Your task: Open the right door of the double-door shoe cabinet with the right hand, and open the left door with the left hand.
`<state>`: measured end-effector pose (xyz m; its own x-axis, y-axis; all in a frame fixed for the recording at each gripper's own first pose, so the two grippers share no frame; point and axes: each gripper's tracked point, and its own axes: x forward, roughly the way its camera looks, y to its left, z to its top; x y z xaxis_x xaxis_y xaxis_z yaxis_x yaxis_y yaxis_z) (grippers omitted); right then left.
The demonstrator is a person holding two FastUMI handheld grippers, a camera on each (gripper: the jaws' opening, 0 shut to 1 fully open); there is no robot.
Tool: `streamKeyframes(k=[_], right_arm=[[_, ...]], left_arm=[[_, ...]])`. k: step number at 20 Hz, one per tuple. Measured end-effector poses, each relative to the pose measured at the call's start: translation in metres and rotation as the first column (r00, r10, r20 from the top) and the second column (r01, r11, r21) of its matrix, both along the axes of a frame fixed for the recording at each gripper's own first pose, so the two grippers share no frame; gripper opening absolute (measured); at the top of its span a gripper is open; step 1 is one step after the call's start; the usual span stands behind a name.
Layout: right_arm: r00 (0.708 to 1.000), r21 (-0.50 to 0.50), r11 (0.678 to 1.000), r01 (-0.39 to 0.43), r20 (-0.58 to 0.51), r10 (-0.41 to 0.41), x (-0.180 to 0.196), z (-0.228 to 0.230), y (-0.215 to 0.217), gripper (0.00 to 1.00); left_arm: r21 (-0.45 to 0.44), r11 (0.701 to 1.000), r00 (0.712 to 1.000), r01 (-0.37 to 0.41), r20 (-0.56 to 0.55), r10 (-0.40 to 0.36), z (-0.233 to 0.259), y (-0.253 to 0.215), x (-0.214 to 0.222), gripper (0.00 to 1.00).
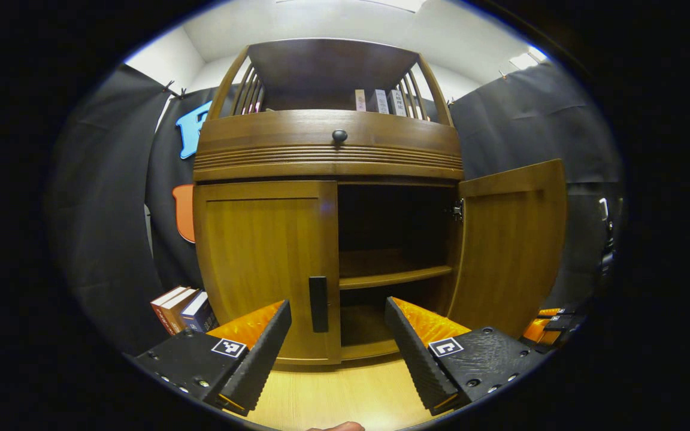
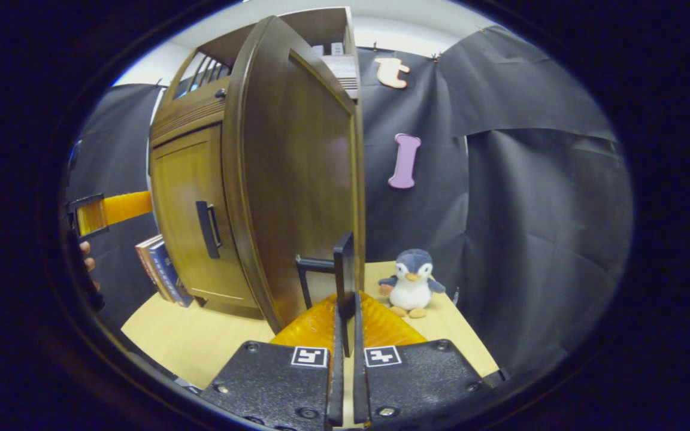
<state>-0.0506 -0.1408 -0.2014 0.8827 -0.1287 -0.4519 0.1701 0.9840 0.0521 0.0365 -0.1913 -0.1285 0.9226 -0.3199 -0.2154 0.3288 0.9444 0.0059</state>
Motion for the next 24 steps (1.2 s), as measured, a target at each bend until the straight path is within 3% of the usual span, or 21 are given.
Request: streamKeyframes(k=[1,2,4,5,8,9,16,20,24], right_arm=[[1.0,-0.002,1.0,0.011,-0.004,-0.011,-0.003,-0.001,-0.006,0.08],[1.0,-0.007,1.0,0.021,-0.007,-0.021,-0.004,-0.001,-0.011,0.08],[0.999,-0.007,0.999,0.04,-0.01,-0.04,-0.007,0.0,-0.02,0.08],[0.999,0.0,0.999,0.048,-0.009,-0.048,-0.008,0.0,-0.025,0.07],[0.997,0.023,0.997,0.071,-0.006,-0.071,-0.013,0.001,-0.038,0.0],[0.997,0.03,0.997,0.074,-0.005,-0.074,-0.013,0.0,-0.04,0.04],[0.996,0.021,0.996,0.088,-0.008,-0.088,-0.018,0.0,-0.052,0.04],[0.984,0.001,0.984,0.178,-0.018,-0.178,-0.034,0.001,-0.082,0.04],[0.98,-0.008,0.98,0.198,-0.018,-0.198,-0.045,0.0,-0.089,0.04]], left_arm=[[0.0,1.0,1.0,0.004,0.001,-0.004,-0.001,-0.003,0.001,1.0],[-0.001,1.0,1.0,0.006,0.0,-0.006,-0.002,-0.005,0.002,0.84],[-0.003,1.0,1.0,0.01,-0.006,-0.01,-0.007,-0.008,0.005,0.85],[-0.006,1.0,1.0,0.013,-0.01,-0.013,-0.009,-0.008,0.008,0.95],[-0.004,1.0,1.0,0.021,-0.021,-0.021,-0.014,-0.014,0.014,0.95],[-0.003,1.0,0.999,0.024,-0.023,-0.024,-0.017,-0.014,0.016,0.95],[-0.005,0.999,0.998,0.043,-0.045,-0.043,-0.037,-0.023,0.042,0.95],[0.001,0.998,0.996,0.056,-0.068,-0.056,-0.053,-0.031,0.064,0.95],[-0.028,0.998,0.994,0.05,-0.1,-0.053,-0.07,-0.046,0.087,0.95]])
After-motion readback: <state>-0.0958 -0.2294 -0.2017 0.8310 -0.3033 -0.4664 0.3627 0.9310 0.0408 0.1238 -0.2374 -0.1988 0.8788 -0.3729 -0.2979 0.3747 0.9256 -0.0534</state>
